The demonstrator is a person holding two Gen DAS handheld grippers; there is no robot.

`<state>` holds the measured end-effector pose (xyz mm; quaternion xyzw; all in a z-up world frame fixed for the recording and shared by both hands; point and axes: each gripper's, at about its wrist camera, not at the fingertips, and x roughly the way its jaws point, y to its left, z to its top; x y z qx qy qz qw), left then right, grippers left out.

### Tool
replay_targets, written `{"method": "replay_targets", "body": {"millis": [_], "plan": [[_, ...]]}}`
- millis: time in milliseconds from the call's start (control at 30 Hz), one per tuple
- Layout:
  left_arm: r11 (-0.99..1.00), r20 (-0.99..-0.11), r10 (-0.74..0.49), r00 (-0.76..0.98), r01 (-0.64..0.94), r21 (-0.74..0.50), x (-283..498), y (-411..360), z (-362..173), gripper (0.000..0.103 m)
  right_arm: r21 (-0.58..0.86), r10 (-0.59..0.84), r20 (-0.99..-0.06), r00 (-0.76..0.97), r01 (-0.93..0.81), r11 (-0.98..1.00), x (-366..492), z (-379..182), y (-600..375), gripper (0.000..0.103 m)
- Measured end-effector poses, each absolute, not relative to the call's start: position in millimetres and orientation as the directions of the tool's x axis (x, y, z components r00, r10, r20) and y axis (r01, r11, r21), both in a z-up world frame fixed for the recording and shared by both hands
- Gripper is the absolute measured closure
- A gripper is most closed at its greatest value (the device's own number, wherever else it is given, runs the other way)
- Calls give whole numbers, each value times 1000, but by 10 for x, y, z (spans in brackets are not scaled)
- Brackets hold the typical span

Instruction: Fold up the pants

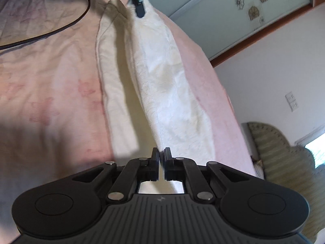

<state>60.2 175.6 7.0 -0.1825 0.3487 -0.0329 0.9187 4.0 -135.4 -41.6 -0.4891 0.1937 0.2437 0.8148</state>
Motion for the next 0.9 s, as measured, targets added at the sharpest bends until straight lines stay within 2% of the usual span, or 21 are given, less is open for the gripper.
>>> {"method": "replay_targets", "body": {"millis": [233, 733, 833, 867, 900], "plan": [[935, -635, -157, 756, -92, -341, 528, 1786, 0, 93, -688, 218, -563, 797, -598, 410, -99, -454, -1342, 99], [967, -650, -41, 759, -134, -217, 523, 1677, -77, 88, -636, 253, -588, 768, -633, 442, -232, -570, -1256, 99], [970, -662, -8, 750, -154, -187, 523, 1649, -47, 79, -630, 255, -582, 772, -626, 460, -253, -578, -1261, 99], [969, -674, 0, 739, -168, -184, 525, 1653, -24, 75, -622, 255, -583, 771, -626, 471, -253, -585, -1266, 99], [966, -686, 4, 727, -181, -186, 521, 1658, 9, 65, -610, 256, -584, 770, -625, 487, -247, -586, -1271, 98]]}}
